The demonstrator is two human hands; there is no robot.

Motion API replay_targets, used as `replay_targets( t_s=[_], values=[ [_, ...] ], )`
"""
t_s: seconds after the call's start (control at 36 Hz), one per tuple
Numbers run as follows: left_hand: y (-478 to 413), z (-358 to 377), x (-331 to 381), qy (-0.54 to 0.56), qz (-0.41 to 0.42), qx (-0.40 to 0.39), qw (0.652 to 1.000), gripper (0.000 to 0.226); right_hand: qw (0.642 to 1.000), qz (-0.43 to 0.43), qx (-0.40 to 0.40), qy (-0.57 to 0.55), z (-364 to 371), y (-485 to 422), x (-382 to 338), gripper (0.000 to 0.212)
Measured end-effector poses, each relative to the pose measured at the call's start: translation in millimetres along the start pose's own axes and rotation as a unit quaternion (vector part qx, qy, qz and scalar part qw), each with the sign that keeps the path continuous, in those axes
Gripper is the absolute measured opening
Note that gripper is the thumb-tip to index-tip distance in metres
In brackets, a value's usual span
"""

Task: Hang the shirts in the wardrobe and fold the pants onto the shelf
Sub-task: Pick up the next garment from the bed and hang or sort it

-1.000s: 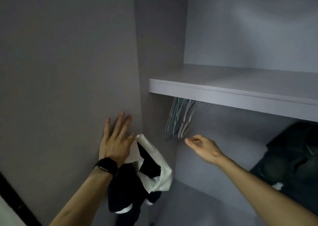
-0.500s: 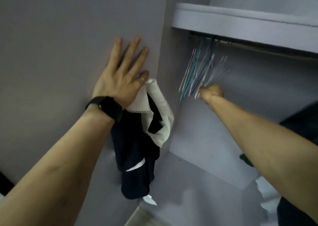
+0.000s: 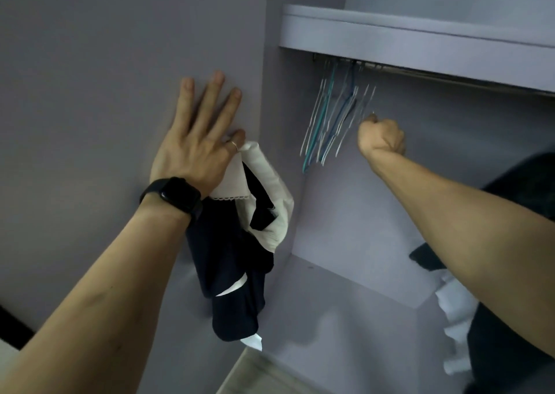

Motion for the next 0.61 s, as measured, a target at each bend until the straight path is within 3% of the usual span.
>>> replay_targets(
  t_s=[0.19,0.33,0.39,0.44,0.53,0.61],
  values=[
    [2.7,-4.0,-8.2,0.144,-0.011,-0.011,0.989,0.036,0.999,-0.012,-0.011,0.043,-65.1,8.1,15.2,0.054],
    [-2.6,-19.8,-16.1,0.252,-0.036,-0.046,0.966,0.023,1.0,-0.018,-0.02,-0.012,-120.5,51.0,70.3,0.052],
    [-1.0,-25.9,-17.1,0.329,-0.065,-0.049,0.941,0.019,0.998,-0.027,-0.021,-0.059,-144.0,77.1,91.7,0.056],
    [6.5,-24.5,-11.9,0.405,-0.095,-0.069,0.907,0.029,0.993,-0.03,-0.037,-0.105,-158.5,104.7,111.2,0.058],
    [17.1,-36.2,19.0,0.493,-0.078,-0.142,0.855,0.049,0.987,-0.015,-0.082,-0.134,-175.5,144.5,142.7,0.058],
    [22.0,-63.6,51.5,0.53,-0.037,-0.141,0.835,0.04,0.971,0.022,-0.126,-0.204,-180.9,178.1,167.5,0.061]
  ],
)
Point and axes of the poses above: each hand's wrist, its own y-axis away from the middle knuckle, its own z-axis out of the palm, x = y × z, the point moved 10 cm from there along -y, towards the middle knuckle, and after that the axes turned 2 degrees about -y, right-handed, at the moved point
